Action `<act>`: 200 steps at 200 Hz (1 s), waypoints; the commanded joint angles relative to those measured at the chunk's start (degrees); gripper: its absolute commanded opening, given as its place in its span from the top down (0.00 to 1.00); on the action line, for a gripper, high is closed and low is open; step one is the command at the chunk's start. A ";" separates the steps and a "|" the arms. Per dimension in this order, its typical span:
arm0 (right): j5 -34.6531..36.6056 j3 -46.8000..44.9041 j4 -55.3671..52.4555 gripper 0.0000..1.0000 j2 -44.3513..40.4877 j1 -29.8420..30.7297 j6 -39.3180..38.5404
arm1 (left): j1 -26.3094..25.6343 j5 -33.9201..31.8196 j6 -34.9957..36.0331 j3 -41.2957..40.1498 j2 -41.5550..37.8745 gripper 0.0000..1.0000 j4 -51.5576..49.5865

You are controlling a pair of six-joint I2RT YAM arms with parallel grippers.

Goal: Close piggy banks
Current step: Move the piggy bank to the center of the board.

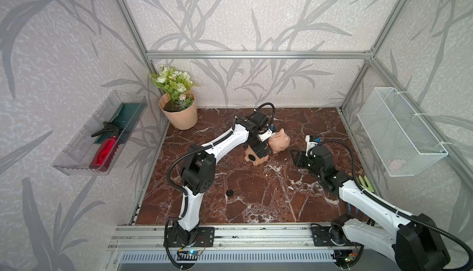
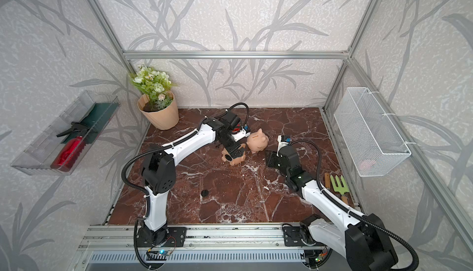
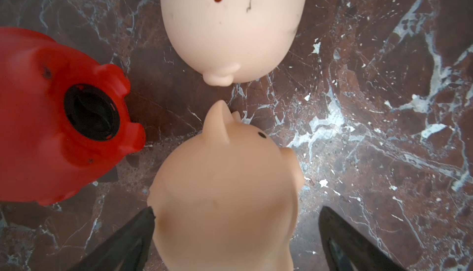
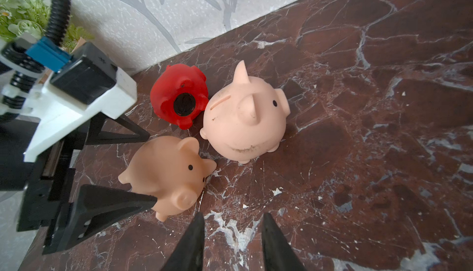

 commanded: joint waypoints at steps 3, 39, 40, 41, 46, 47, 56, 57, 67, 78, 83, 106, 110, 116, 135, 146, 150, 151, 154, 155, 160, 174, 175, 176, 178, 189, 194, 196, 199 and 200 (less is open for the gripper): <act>-1.64 -0.44 -1.02 0.62 -0.78 -0.43 -0.06 | -0.97 -4.78 -1.77 2.22 2.89 0.01 -0.46; -1.98 -0.47 -1.26 0.62 -0.96 -0.87 -0.01 | -0.94 -11.02 -2.37 4.00 5.22 0.01 -4.61; -1.99 -0.47 -1.27 0.62 -0.96 -0.91 0.01 | -0.92 -11.30 -2.42 4.02 5.22 0.01 -4.69; -1.99 -0.51 -1.28 0.62 -0.96 -0.89 -0.02 | -0.87 -11.53 -2.44 3.95 5.23 0.01 -4.73; -1.99 -0.46 -1.27 0.62 -0.96 -0.95 -0.06 | -0.83 -12.92 -2.67 3.69 5.21 0.01 -4.86; -1.99 -0.42 -1.28 0.62 -0.96 -0.95 -0.06 | -0.83 -13.26 -2.83 3.61 5.13 0.01 -4.90; -2.16 -0.39 -1.27 0.62 -0.83 -1.04 0.03 | -0.53 -15.23 -3.08 2.63 4.54 0.01 -4.89; -2.21 -0.38 -1.28 0.62 -0.85 -1.04 0.08 | -0.50 -15.43 -3.08 2.46 4.49 0.01 -4.87; -2.39 -0.29 -1.30 0.62 -0.71 -1.14 0.27 | -0.09 -16.90 -3.17 1.20 3.74 0.01 -4.87; -2.60 -0.29 -1.33 0.62 -0.61 -1.13 0.51 | 0.37 -18.62 -3.40 -0.30 2.75 0.01 -4.57; -2.65 -0.27 -1.25 0.62 -0.54 -1.09 0.62 | 0.65 -19.12 -3.48 -0.96 2.28 0.01 -4.35; -3.11 -0.32 -0.87 0.62 -0.10 -1.13 1.25 | 2.08 -20.43 -4.04 -4.07 0.13 0.01 -2.25; -3.20 -0.31 -0.91 0.62 -0.08 -1.12 1.34 | 2.30 -20.58 -4.09 -4.35 -0.18 0.01 -1.99; -3.38 -0.29 -0.90 0.62 0.00 -1.13 1.43 | 2.71 -20.63 -4.20 -4.70 -0.52 0.01 -1.71; -3.66 -0.27 -1.02 0.62 -0.06 -1.13 1.70 | 4.11 -20.84 -4.81 -4.83 -1.38 0.01 -1.76; -3.59 -0.25 -1.23 0.62 -0.30 -1.13 1.70 | 4.85 -20.86 -5.01 -4.87 -1.82 0.01 -1.72; -3.58 -0.37 -1.24 0.62 -0.41 -1.13 1.70 | 5.09 -20.90 -5.02 -4.88 -1.95 0.01 -1.70; -3.53 -0.37 -1.31 0.62 -0.46 -1.13 1.70 | 5.12 -20.90 -5.02 -4.85 -1.92 0.01 -1.70; -3.49 -0.38 -1.29 0.62 -0.50 -1.13 1.70 | 5.30 -21.00 -5.03 -4.76 -2.02 0.00 -1.70; -3.49 -0.38 -1.29 0.62 -0.56 -1.18 1.70 | 5.36 -21.00 -5.06 -4.75 -2.09 0.01 -1.70; -3.40 -0.46 -1.29 0.62 -0.68 -1.13 1.70 | 5.61 -21.19 -5.17 -4.68 -2.16 0.01 -1.70; -3.18 -0.64 -1.37 0.62 -1.02 -1.21 1.62 | 6.35 -21.27 -5.52 -4.29 -2.42 0.01 -1.88; -3.16 -0.69 -1.37 0.62 -1.08 -1.21 1.61 | 6.46 -21.26 -5.53 -4.21 -2.42 0.01 -1.87; -3.10 -0.71 -1.37 0.62 -1.11 -1.22 1.61 | 6.55 -21.26 -5.54 -4.17 -2.51 0.01 -1.87; -3.13 -0.72 -1.44 0.62 -1.13 -1.22 1.61 | 6.67 -21.26 -5.61 -4.20 -2.57 0.01 -1.98; -2.97 -0.81 -1.54 0.62 -1.37 -1.23 1.44 | 7.05 -20.96 -5.71 -3.65 -2.74 0.01 -2.19; -2.96 -0.82 -1.63 0.62 -1.44 -1.22 1.40 | 7.20 -20.45 -5.87 -3.46 -3.02 0.01 -2.31; -2.96 -0.77 -1.64 0.62 -1.48 -1.24 1.36 | 7.25 -20.17 -5.95 -3.43 -3.14 0.01 -2.22; -2.96 -0.81 -1.64 0.62 -1.61 -1.32 1.27 | 7.26 -19.66 -6.09 -3.50 -3.37 0.01 -2.02; -2.96 -0.81 -1.68 0.62 -1.64 -1.31 1.22 | 7.30 -19.45 -6.12 -3.55 -3.51 0.01 -1.86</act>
